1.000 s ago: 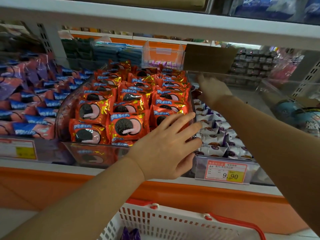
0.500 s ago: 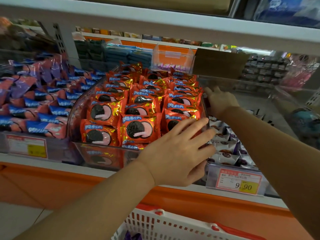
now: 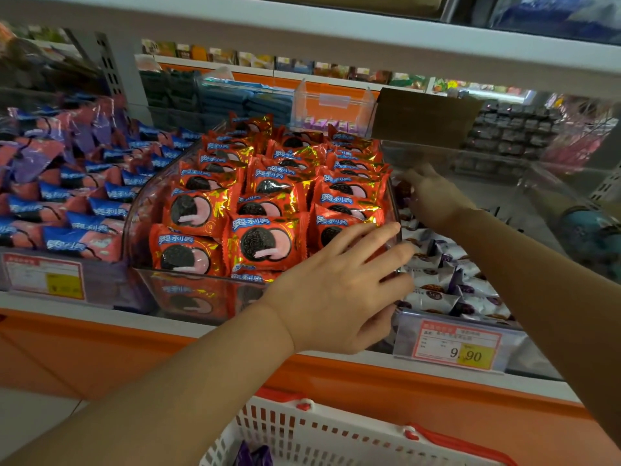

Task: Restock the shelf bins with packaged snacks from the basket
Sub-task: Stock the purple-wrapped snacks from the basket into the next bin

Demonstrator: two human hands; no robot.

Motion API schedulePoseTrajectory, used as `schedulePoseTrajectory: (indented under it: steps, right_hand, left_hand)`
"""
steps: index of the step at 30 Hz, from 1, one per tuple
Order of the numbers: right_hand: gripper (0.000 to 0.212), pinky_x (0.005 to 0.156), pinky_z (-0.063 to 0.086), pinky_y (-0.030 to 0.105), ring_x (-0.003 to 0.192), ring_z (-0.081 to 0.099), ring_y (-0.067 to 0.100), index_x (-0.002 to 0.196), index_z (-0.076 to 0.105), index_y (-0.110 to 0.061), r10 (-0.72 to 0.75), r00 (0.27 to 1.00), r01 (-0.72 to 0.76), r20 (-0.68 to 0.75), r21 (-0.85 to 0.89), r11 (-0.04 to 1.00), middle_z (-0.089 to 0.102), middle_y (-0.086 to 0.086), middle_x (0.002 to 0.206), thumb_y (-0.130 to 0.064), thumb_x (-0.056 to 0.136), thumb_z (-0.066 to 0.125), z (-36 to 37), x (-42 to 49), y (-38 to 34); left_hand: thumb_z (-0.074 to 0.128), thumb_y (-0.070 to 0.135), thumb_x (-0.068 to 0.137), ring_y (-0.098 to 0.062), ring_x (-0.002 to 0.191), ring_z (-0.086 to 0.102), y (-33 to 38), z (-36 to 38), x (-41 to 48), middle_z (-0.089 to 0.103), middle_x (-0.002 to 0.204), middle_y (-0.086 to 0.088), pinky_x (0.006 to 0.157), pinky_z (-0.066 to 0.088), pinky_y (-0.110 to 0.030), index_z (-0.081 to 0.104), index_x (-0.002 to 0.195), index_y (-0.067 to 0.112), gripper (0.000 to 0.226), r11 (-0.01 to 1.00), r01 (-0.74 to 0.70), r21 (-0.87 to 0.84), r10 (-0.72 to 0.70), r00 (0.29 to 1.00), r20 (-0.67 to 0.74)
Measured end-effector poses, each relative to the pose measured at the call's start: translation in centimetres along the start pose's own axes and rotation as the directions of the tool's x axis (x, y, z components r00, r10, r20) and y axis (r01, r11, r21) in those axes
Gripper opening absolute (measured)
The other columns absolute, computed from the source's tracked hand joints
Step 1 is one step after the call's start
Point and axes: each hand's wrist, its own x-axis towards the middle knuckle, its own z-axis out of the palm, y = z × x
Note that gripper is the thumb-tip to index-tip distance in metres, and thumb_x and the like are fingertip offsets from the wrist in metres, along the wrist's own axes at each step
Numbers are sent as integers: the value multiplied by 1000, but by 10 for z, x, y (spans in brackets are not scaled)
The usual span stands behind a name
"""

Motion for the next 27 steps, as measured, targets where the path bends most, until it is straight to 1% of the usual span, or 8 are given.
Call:
schedulePoseTrajectory:
  steps: [6, 9, 14, 17, 19, 21, 23, 27]
  right_hand:
    - [59, 96, 42, 43, 122, 47, 36, 144, 31, -12, 0, 1000, 0, -17, -7, 1000, 29, 12, 147, 1, 90, 51, -8, -22, -9]
    - [47, 92, 43, 42, 118, 49, 35, 138, 38, -10, 1, 997, 1, -80, 28, 1000, 39, 14, 139, -2, 93, 49, -15, -41, -18]
    - [31, 93, 46, 42, 112, 58, 29, 128, 50, -9, -46, 979, 92, -198, 227, 970, 59, 13, 126, -14, 98, 48, -33, -98, -28]
    - [35, 88, 50, 34, 106, 62, 17, 130, 50, -19, -68, 983, 108, -171, 241, 964, 62, 3, 122, -31, 100, 39, -43, -147, -34]
    - [44, 83, 45, 23, 106, 60, 12, 134, 46, -23, -74, 990, 99, -118, 224, 970, 58, -1, 126, -41, 97, 30, -46, -178, -36]
    - [53, 81, 43, 22, 107, 57, 11, 137, 41, -25, -95, 995, 101, -40, 176, 979, 51, -4, 131, -46, 93, 21, -44, -202, -34]
    - [51, 88, 46, 27, 110, 55, 15, 138, 40, -23, -135, 991, 135, -13, 128, 983, 48, -3, 134, -44, 97, 21, -36, -220, -27]
    - [44, 107, 36, 33, 124, 43, 18, 137, 43, -11, -212, 963, 211, -168, -22, 977, 51, 7, 134, -30, 99, 32, -18, -244, -10]
  left_hand:
    - [46, 25, 86, -36, 125, 40, 1, 0, 0, 59, 123, -16, 107, 25, -45, 67, 98, 9, 29, 999, 12, 31, -13, 1000, 24]
    - [45, 25, 86, -38, 124, 43, 2, -2, 0, 59, 123, -17, 106, 27, -45, 67, 99, 8, 31, 999, 17, 51, -19, 999, 45]
    - [45, 25, 87, -39, 124, 47, 4, -3, 0, 59, 123, -18, 106, 28, -45, 67, 100, 8, 31, 997, 36, 70, -40, 997, 68]
    - [43, 26, 87, -39, 125, 46, 5, -5, 0, 59, 125, -18, 108, 27, -44, 68, 101, 7, 34, 996, 35, 81, -41, 995, 85]
    - [42, 24, 88, -39, 126, 47, 6, -5, 0, 59, 126, -19, 110, 26, -43, 68, 102, 5, 35, 996, 33, 82, -40, 995, 88]
    - [41, 23, 89, -39, 127, 46, 7, -5, -1, 58, 128, -19, 112, 24, -41, 68, 103, 4, 35, 997, 38, 74, -44, 996, 84]
    - [40, 22, 90, -38, 130, 43, 9, -4, -2, 56, 131, -19, 113, 24, -41, 68, 104, 5, 36, 996, 64, 67, -69, 994, 79]
    - [41, 12, 88, -37, 134, 36, 30, -3, -7, 52, 134, -21, 115, 21, -50, 68, 103, 5, 32, 990, 135, 51, -136, 990, 25]
